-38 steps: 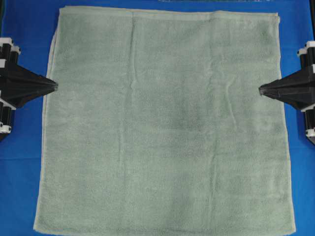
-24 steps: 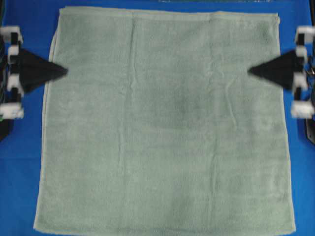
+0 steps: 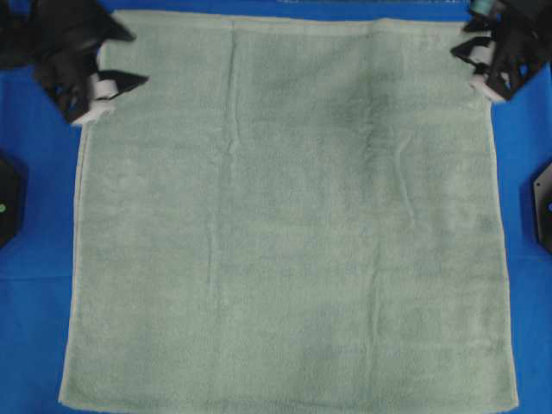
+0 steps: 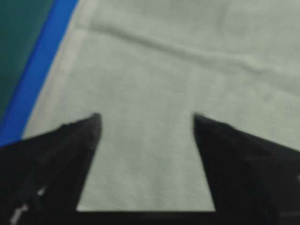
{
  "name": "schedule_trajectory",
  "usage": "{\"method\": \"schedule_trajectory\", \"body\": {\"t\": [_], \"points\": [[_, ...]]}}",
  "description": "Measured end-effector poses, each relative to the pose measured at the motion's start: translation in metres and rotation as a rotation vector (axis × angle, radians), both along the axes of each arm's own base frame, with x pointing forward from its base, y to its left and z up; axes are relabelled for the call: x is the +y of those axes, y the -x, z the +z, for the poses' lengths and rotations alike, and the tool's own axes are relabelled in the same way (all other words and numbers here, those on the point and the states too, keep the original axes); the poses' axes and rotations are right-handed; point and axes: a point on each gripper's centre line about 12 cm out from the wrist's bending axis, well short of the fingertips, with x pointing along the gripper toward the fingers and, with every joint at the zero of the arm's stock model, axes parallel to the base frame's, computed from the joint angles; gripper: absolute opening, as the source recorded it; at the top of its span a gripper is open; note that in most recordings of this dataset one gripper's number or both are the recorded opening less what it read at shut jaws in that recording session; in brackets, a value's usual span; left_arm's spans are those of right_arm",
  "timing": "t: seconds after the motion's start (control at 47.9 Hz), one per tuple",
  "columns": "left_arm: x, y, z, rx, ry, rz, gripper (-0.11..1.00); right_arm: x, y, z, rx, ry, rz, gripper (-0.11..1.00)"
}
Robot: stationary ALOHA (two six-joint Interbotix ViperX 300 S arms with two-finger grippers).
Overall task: Fold a bath towel.
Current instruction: 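Move both grippers to the far corners of the green towel and grasp them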
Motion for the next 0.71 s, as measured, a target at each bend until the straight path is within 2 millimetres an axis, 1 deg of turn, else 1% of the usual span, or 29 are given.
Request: {"method": "schedule_trajectory", "body": {"t": [0.021, 0.104, 0.146, 0.251, 0.397, 0.564, 0.71], "points": [[0.005, -0.002, 0.000, 0.007, 0.000, 0.007, 0.76, -0.004, 0.000, -0.003, 0.015, -0.005, -0.002, 0.61], [0.026, -0.009, -0.003, 0.026, 0.005, 0.050, 0.75, -0.024, -0.002, -0.014, 0.081, -0.015, 0.004, 0.52], [0.038, -0.011, -0.005, 0.042, 0.005, 0.074, 0.75, -0.034, -0.004, -0.019, 0.103, -0.028, 0.003, 0.50], [0.068, -0.010, -0.020, 0.117, -0.009, 0.092, 0.74, -0.059, -0.007, -0.033, 0.150, -0.064, 0.004, 0.53], [0.095, -0.013, -0.047, 0.217, -0.002, 0.048, 0.74, -0.091, -0.011, -0.060, 0.208, -0.133, 0.022, 0.54], [0.132, -0.017, -0.083, 0.294, 0.052, 0.047, 0.74, -0.113, -0.014, -0.086, 0.239, -0.202, 0.045, 0.54], [0.154, -0.021, -0.108, 0.350, 0.087, 0.023, 0.74, -0.127, -0.014, -0.104, 0.244, -0.242, 0.050, 0.54]]}}
